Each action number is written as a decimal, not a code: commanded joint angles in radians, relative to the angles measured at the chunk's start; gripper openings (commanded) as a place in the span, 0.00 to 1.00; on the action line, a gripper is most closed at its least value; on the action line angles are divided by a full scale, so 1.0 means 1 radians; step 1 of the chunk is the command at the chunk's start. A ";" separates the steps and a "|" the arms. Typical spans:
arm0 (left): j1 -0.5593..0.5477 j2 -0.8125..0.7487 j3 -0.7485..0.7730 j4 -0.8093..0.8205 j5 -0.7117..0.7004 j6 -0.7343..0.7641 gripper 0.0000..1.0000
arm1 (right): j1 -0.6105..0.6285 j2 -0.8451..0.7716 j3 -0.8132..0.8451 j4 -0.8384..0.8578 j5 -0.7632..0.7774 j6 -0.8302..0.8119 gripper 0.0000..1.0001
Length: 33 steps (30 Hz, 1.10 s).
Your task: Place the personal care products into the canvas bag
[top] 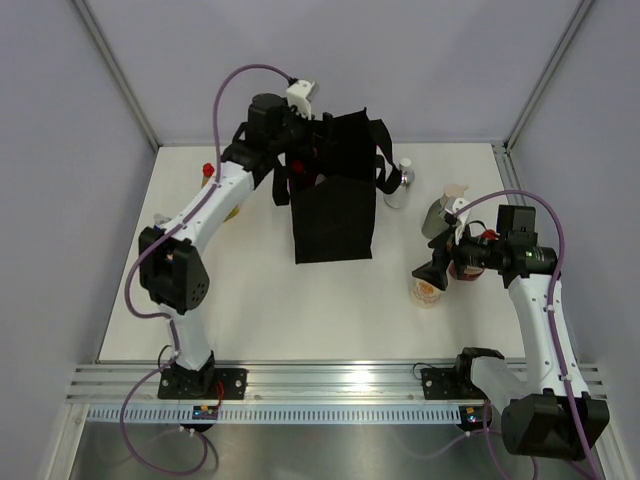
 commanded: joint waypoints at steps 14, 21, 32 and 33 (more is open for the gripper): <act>0.013 -0.833 -0.666 -0.180 -0.303 -0.009 0.99 | 0.165 0.118 0.110 -0.135 0.539 0.137 1.00; 0.013 -1.061 -0.928 -0.123 -0.368 0.049 0.99 | 0.277 0.189 0.130 -0.026 0.788 0.286 1.00; 0.013 -1.122 -0.999 -0.149 -0.381 0.077 0.99 | 0.311 0.284 0.103 -0.147 0.722 0.240 1.00; 0.013 -1.122 -0.999 -0.151 -0.381 0.078 0.99 | 0.314 0.289 0.100 -0.147 0.734 0.240 1.00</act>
